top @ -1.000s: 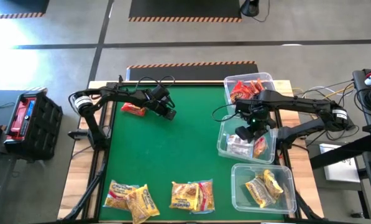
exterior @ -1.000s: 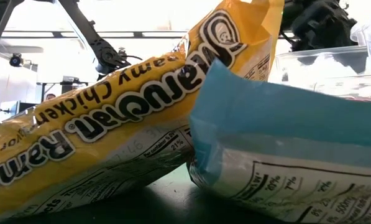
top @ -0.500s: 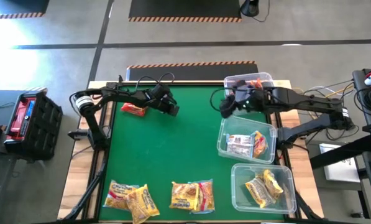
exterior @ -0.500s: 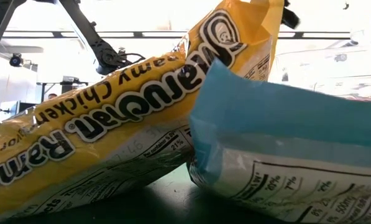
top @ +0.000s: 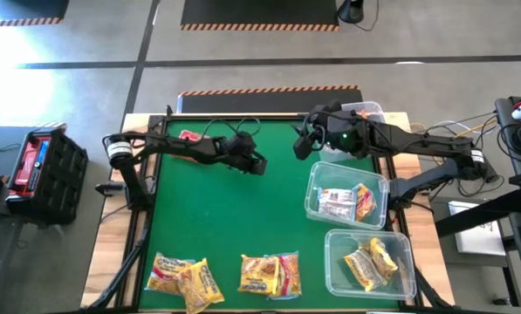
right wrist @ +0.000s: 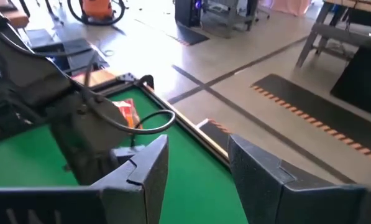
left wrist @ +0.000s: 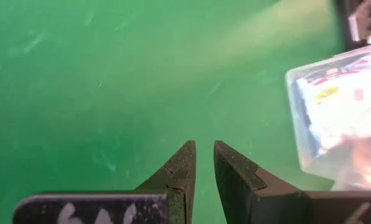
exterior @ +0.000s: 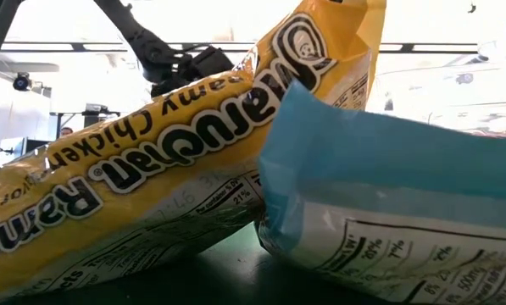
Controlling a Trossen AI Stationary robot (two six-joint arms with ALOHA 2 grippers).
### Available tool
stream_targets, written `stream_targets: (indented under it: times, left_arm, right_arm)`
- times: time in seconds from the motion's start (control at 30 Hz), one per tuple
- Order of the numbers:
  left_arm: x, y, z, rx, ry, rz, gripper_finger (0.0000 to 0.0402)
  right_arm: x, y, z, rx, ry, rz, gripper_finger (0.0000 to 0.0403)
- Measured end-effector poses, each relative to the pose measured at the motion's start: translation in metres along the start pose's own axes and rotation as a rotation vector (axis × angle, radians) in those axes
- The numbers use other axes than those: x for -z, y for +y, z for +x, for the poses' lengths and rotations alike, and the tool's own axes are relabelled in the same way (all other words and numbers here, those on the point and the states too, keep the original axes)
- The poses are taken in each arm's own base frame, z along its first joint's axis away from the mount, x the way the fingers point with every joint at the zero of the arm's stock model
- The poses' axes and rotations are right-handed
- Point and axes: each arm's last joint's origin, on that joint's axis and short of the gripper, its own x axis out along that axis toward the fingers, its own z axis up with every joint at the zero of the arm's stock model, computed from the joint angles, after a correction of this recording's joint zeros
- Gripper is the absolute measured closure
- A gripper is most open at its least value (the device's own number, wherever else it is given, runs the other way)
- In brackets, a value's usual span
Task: Sort Maruchan noodles
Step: Put the bottom right yellow noodle pack into the bottom transparent bin
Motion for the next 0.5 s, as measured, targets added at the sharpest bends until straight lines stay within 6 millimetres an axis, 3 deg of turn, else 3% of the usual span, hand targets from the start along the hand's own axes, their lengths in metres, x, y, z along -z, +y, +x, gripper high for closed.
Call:
stream_targets:
  times: [0.2,0.4,0.5]
  left_arm:
    - [0.037,-0.023,-0.005,-0.078,0.118,-0.047,0.0361]
    - [0.101,-0.066,-0.026,-0.024,0.244,-0.043,0.0361]
    - [0.134,-0.086,-0.039,0.022,0.288,-0.029,0.0361]
  right_arm:
    - [0.002,0.000,0.000,0.001,0.017,-0.078,0.0246]
    - [0.003,0.000,0.000,-0.016,0.031,-0.127,0.0252]
    - [0.010,0.002,0.000,-0.112,0.100,-0.107,0.0256]
